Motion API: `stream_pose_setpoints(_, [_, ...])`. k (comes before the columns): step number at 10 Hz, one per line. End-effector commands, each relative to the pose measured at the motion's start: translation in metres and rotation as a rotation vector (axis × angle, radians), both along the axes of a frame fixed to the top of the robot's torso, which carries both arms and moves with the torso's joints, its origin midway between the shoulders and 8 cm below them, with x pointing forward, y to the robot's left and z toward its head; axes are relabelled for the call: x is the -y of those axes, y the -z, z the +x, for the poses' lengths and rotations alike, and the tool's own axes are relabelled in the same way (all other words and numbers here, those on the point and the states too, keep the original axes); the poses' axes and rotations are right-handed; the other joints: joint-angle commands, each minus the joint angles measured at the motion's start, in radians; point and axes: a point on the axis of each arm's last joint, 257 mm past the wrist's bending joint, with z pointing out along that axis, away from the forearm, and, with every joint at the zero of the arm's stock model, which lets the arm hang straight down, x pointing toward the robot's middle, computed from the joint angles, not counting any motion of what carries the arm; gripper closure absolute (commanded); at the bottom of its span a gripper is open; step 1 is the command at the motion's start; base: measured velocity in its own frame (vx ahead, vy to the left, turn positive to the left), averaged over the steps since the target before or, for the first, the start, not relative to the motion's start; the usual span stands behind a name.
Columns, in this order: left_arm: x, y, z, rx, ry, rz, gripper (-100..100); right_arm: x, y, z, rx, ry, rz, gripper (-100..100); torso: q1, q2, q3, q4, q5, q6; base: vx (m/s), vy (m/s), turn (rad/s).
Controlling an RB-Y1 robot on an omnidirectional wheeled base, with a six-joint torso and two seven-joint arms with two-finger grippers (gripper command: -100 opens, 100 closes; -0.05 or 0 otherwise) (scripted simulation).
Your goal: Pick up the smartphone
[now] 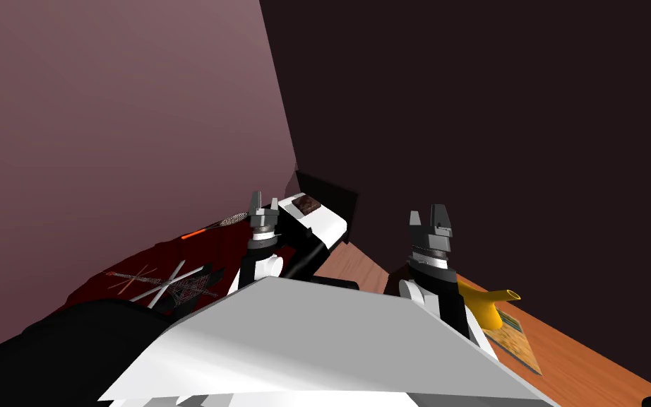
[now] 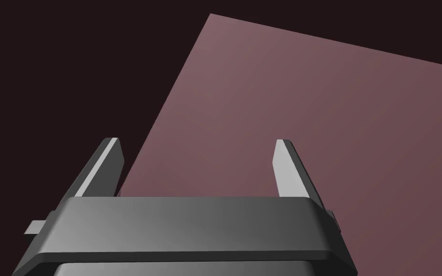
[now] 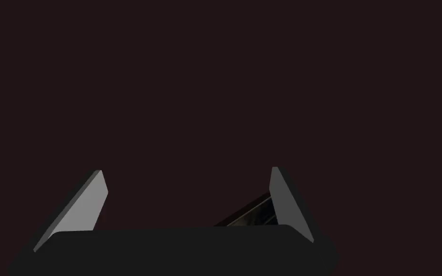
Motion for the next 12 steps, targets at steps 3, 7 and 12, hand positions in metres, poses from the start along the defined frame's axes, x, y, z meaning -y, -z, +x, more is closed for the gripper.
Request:
stream_pose_setpoints(3, [0.004,0.028,0.023,-0.111,0.043,0.020,-100,0.000,0.000,0.000,0.000,0.000,0.000,0,-0.001,-0.004,-0.002,-0.001,0.000,0.000,0.061,-0.021,0.024])
stream_pose_setpoints(7, [0.002,0.065,0.047,-0.242,0.069,0.001,-100,0.000,0.000,0.000,0.000,0.000,0.000,0,-0.001,-0.006,-0.003,-0.001,0.000,0.000,0.083,-0.026,0.022])
stream_pose_setpoints(12, [-0.002,0.114,0.072,-0.406,0.088,-0.047,-100,0.000,0.000,0.000,0.000,0.000,0.000,0,-0.002,-0.006,-0.004,-0.001,0.000,0.000,0.093,-0.030,0.026])
